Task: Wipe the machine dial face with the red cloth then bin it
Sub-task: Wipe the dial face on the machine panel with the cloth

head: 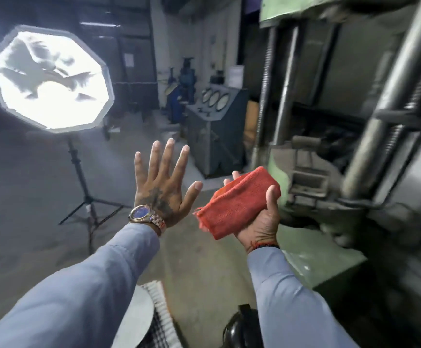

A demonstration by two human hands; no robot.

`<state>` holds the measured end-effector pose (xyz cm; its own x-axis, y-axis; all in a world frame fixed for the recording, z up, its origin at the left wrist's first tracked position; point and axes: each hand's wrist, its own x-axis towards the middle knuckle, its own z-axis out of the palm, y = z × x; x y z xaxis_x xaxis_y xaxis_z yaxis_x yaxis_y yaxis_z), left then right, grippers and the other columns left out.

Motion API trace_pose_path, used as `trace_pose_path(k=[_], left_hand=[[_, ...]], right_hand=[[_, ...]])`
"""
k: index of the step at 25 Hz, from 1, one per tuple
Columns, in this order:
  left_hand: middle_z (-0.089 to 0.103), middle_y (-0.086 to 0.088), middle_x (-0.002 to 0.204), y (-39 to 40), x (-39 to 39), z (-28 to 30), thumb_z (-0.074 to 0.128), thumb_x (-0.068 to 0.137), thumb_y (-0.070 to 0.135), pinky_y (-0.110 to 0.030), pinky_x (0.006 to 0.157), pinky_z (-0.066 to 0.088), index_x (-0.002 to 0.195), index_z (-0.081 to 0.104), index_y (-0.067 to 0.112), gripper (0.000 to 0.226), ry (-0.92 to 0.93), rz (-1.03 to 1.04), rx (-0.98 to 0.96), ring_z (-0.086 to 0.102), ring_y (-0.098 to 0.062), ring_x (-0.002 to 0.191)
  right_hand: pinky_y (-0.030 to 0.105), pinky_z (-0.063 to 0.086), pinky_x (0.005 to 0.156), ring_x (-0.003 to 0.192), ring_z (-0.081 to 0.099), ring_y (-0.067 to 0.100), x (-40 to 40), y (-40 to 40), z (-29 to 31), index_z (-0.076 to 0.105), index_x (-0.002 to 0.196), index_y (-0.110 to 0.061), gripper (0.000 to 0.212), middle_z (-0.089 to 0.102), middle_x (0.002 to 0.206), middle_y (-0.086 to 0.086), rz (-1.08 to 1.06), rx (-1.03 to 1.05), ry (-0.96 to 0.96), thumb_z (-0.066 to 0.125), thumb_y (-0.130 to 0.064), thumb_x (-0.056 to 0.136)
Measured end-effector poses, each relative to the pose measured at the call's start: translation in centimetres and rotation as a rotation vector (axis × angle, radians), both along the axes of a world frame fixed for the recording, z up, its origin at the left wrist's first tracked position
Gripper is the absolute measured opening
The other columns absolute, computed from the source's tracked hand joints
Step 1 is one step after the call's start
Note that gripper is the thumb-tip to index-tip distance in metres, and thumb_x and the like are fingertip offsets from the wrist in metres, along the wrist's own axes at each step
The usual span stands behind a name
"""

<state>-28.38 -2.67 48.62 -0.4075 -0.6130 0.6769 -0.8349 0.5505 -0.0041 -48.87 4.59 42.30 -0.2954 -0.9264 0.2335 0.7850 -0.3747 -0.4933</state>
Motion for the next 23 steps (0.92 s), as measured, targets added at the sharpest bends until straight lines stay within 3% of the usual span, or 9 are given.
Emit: trace_pose_path(k=[3,8,10,12,14,17,20,23], left_hand=[[0.019,-0.014,0.184,4.5,-7.6,3.5,0.023,0.101,0.071,-0.074,0.133,0.003,0.176,0.026,0.023,0.089,0.048,-0.188,-0.025,0.011,-0.043,0.171],[0.015,-0.012,0.185,15.5,-21.2,7.2,0.026,0.100,0.074,-0.075,0.132,0.003,0.176,0.025,0.027,0.089,0.126,-0.536,-0.063,0.009,-0.042,0.171],[0.013,-0.010,0.186,20.6,-26.6,8.1,0.026,0.100,0.075,-0.076,0.132,0.004,0.176,0.024,0.029,0.089,0.148,-0.663,-0.055,0.008,-0.041,0.172],[0.016,-0.011,0.185,26.4,-31.7,9.0,0.029,0.099,0.075,-0.076,0.132,0.005,0.175,0.028,0.028,0.089,0.167,-0.794,-0.066,0.011,-0.043,0.171],[0.018,-0.012,0.185,32.5,-36.6,9.6,0.033,0.099,0.074,-0.077,0.132,0.006,0.175,0.028,0.028,0.089,0.202,-0.920,-0.077,0.013,-0.044,0.170],[0.017,-0.012,0.185,40.2,-42.9,10.1,0.033,0.100,0.074,-0.077,0.131,0.004,0.175,0.026,0.029,0.088,0.220,-1.033,-0.086,0.011,-0.043,0.171],[0.017,-0.011,0.185,47.3,-48.7,10.1,0.032,0.101,0.074,-0.075,0.131,0.004,0.175,0.026,0.030,0.087,0.241,-1.096,-0.089,0.012,-0.042,0.171],[0.013,-0.009,0.186,53.2,-54.2,9.7,0.027,0.101,0.076,-0.075,0.131,0.003,0.176,0.022,0.032,0.087,0.230,-1.136,-0.061,0.010,-0.043,0.171]], right_hand=[[0.058,0.057,0.112,0.140,0.068,0.035,-6.7,8.0,3.8,0.076,0.141,-0.007,0.103,0.073,0.148,0.014,-0.176,-0.038,0.056,0.100,-0.065,0.060],[0.052,0.064,0.101,0.111,0.080,0.032,-15.8,24.3,8.8,0.084,0.123,-0.008,0.085,0.081,0.121,0.014,-0.559,-0.034,0.104,0.099,-0.065,0.061],[0.051,0.064,0.101,0.108,0.079,0.032,-18.9,31.6,10.5,0.076,0.132,-0.005,0.093,0.079,0.120,0.015,-0.695,-0.040,0.100,0.099,-0.062,0.063],[0.055,0.053,0.113,0.112,0.072,0.034,-21.9,39.2,11.9,0.062,0.147,-0.004,0.104,0.072,0.121,0.016,-0.847,-0.005,0.098,0.097,-0.059,0.067],[0.056,0.047,0.119,0.113,0.070,0.034,-24.5,46.9,13.1,0.065,0.147,-0.002,0.087,0.072,0.118,0.016,-0.972,-0.012,0.099,0.086,-0.056,0.082],[0.050,0.052,0.110,0.104,0.074,0.031,-27.7,57.1,13.7,0.076,0.130,-0.008,0.054,0.075,0.113,0.013,-1.095,-0.038,0.075,0.068,-0.051,0.097],[0.052,0.047,0.114,0.104,0.071,0.031,-31.0,66.1,14.3,0.063,0.143,-0.011,0.059,0.073,0.115,0.013,-1.210,0.000,0.075,0.068,-0.049,0.100],[0.048,0.057,0.105,0.101,0.073,0.030,-34.7,73.0,14.6,0.062,0.141,-0.013,0.061,0.072,0.112,0.010,-1.304,0.019,0.090,0.072,-0.050,0.093]])
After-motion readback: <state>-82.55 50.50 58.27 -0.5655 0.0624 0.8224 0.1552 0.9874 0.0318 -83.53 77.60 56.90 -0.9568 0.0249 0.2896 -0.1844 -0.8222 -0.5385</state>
